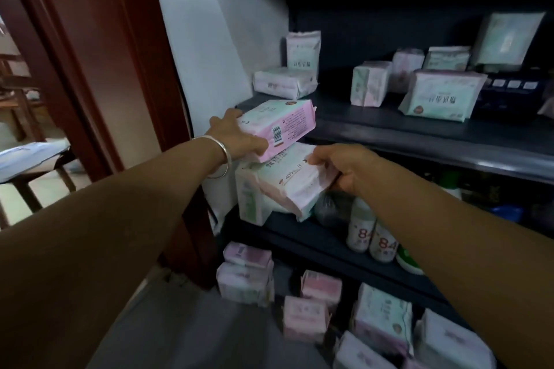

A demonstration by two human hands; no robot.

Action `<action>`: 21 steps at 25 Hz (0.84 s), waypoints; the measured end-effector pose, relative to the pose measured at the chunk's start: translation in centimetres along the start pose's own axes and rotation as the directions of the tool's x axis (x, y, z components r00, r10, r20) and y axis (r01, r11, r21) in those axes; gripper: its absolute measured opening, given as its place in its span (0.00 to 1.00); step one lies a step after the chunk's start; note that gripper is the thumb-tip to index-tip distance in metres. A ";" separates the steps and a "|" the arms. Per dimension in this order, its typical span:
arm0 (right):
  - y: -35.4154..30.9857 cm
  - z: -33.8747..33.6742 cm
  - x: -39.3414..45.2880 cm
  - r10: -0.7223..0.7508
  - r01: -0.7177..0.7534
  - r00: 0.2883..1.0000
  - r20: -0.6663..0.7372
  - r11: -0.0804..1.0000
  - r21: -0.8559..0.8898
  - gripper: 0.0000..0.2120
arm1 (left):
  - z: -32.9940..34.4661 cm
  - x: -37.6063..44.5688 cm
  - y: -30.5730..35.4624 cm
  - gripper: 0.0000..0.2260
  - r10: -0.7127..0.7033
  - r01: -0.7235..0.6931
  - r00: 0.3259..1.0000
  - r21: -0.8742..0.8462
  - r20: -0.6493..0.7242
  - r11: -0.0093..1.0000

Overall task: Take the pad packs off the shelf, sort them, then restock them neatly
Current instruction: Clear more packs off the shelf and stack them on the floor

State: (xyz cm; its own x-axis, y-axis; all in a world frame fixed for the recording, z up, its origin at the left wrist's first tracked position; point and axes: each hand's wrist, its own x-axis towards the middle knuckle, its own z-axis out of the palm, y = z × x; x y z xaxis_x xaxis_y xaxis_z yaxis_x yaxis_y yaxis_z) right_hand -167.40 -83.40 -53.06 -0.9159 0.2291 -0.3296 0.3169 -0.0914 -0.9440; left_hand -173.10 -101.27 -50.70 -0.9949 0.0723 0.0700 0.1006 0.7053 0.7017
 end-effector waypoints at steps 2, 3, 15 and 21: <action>2.6 0.8 -0.3 -0.005 0.003 0.998 -0.065 1.000 -0.025 0.05 | 1.4 -1.1 -2.1 0.41 -0.038 0.038 0.999 0.024 -0.016 0.999; 3.8 1.1 -0.2 -0.014 0.010 0.994 -0.109 0.999 -0.036 0.05 | 2.1 -1.8 -3.1 0.39 -0.056 0.057 0.998 0.037 -0.028 0.998; 17.4 2.8 3.2 -0.020 -0.120 0.951 -0.308 0.895 -0.431 0.21 | 13.5 -9.6 -17.7 0.41 -0.613 0.593 0.789 -0.205 -0.049 0.779; 20.7 5.0 5.3 -0.045 -0.073 0.973 -0.225 0.869 -0.489 0.29 | 19.0 -10.8 -21.8 0.36 -0.832 0.727 0.553 -0.459 -0.049 0.511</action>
State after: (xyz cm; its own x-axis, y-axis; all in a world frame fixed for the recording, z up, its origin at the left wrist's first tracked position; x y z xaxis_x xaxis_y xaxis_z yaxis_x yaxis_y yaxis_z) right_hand -166.92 -88.92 -74.30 -0.8503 0.4450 -0.2810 0.4628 0.3779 -0.8019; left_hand -164.52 -104.05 -80.21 -0.6341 -0.5811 -0.5101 -0.6725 0.0890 0.7347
